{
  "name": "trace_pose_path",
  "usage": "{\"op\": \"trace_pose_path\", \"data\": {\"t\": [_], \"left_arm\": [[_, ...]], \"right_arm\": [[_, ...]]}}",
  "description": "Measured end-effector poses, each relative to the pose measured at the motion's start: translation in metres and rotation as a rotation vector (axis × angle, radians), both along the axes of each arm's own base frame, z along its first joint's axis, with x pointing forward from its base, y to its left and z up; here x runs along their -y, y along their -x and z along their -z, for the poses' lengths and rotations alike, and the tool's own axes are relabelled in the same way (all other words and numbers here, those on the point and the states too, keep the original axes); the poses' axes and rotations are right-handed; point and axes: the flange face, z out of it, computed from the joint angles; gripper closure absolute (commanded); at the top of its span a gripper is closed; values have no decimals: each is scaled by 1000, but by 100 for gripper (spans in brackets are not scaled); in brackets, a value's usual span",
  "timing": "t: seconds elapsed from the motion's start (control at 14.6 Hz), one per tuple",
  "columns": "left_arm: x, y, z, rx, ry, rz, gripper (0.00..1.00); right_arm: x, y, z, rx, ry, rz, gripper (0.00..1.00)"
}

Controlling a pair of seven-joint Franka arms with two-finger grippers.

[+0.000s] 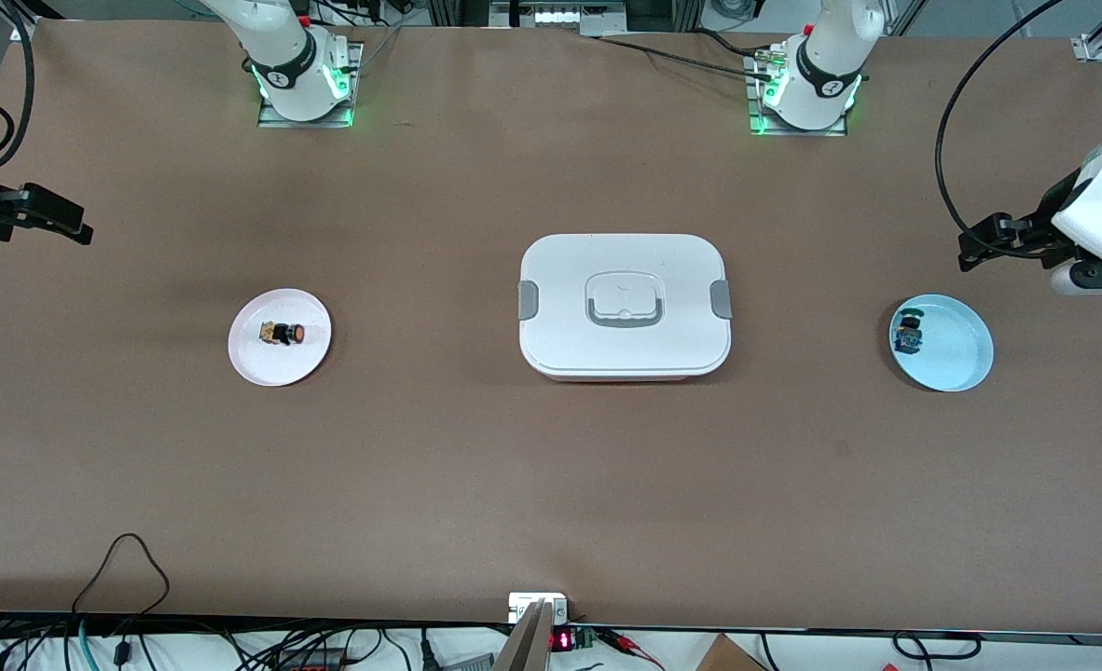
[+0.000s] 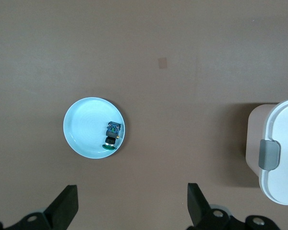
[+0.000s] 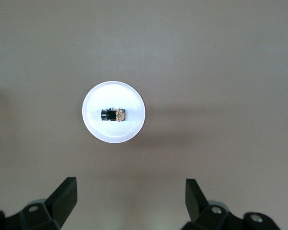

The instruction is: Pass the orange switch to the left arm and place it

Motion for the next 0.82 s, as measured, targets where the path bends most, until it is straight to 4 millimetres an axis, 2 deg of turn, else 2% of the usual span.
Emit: {"op": "trace_pose_path", "data": {"t": [0.48,0.82], "left_arm": [[0,0,0,0,0,0,0],[0,0,0,0,0,0,0]], "right_arm": [[1,3,-5,6,0,2,0],[0,2,7,-17,-2,2,0]]}}
